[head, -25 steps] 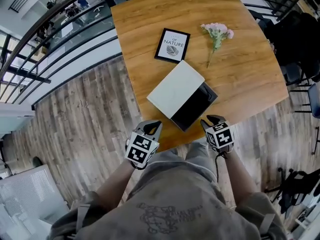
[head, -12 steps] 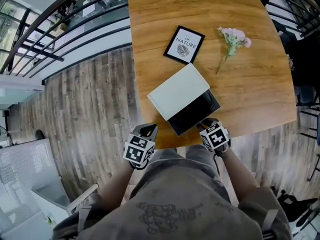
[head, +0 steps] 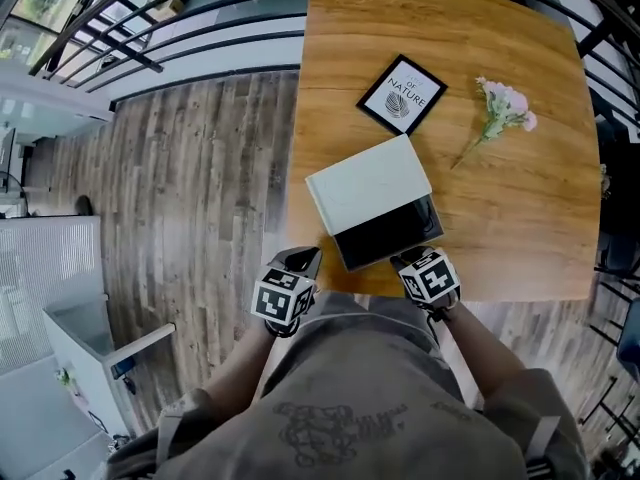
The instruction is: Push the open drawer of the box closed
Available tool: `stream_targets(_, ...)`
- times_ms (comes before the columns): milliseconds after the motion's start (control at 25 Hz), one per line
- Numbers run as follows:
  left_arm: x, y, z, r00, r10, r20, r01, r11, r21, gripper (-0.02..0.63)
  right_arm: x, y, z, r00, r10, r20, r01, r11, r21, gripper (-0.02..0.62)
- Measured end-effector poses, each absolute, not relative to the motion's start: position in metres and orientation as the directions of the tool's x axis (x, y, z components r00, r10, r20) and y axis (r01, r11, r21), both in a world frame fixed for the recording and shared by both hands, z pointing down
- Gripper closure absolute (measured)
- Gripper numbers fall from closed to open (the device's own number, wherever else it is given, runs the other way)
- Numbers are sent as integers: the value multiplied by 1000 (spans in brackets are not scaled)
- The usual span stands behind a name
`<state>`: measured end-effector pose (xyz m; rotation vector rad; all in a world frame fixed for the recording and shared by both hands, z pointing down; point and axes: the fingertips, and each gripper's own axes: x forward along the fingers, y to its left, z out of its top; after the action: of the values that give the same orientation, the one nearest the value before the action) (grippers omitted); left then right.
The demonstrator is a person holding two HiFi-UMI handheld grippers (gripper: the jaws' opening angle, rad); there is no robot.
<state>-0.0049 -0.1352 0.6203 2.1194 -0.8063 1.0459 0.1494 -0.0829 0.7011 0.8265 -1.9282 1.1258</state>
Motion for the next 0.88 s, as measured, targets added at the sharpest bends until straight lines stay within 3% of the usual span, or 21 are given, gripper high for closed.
stream_targets(440, -14, -120, 607, 447, -334, 830, -821, -522, 232, 591, 141, -136, 700, -553, -157, 818, -759, 499, -417, 511)
stream_targets(880, -28, -125, 593, 434, -401, 807, -841, -503, 202, 591, 135, -181, 697, -523, -232, 820, -802, 460, -381, 511)
